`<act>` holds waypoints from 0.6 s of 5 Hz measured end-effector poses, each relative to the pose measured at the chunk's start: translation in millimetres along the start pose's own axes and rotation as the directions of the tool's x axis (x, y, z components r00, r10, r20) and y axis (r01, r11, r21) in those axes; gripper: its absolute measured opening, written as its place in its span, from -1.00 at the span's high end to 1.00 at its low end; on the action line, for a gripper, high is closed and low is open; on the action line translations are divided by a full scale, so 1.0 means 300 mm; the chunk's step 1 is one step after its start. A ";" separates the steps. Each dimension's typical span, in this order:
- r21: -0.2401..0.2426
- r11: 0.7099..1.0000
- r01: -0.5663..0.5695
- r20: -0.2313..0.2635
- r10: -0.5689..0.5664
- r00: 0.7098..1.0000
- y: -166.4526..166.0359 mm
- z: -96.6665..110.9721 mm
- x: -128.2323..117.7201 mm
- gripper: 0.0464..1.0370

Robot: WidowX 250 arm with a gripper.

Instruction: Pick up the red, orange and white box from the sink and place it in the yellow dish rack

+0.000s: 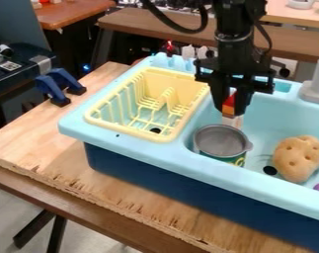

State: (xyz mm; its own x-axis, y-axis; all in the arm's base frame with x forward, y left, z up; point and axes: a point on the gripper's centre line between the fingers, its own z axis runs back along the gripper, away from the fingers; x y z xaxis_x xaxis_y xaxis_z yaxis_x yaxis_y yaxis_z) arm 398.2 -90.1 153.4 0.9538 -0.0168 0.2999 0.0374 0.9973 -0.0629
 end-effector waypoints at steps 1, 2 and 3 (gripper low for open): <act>0.011 0.999 0.045 0.111 -0.046 0.993 0.047 0.184 -0.009 0.34; 0.019 0.998 0.059 0.198 -0.061 0.978 0.118 0.291 -0.050 0.34; 0.007 0.995 0.103 0.201 -0.102 0.974 0.152 0.332 -0.083 0.34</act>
State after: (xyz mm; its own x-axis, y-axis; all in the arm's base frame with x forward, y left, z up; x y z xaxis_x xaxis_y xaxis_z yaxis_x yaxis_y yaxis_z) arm 346.5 -37.0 238.0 0.8653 -0.1040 0.4903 0.1333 0.9908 -0.0250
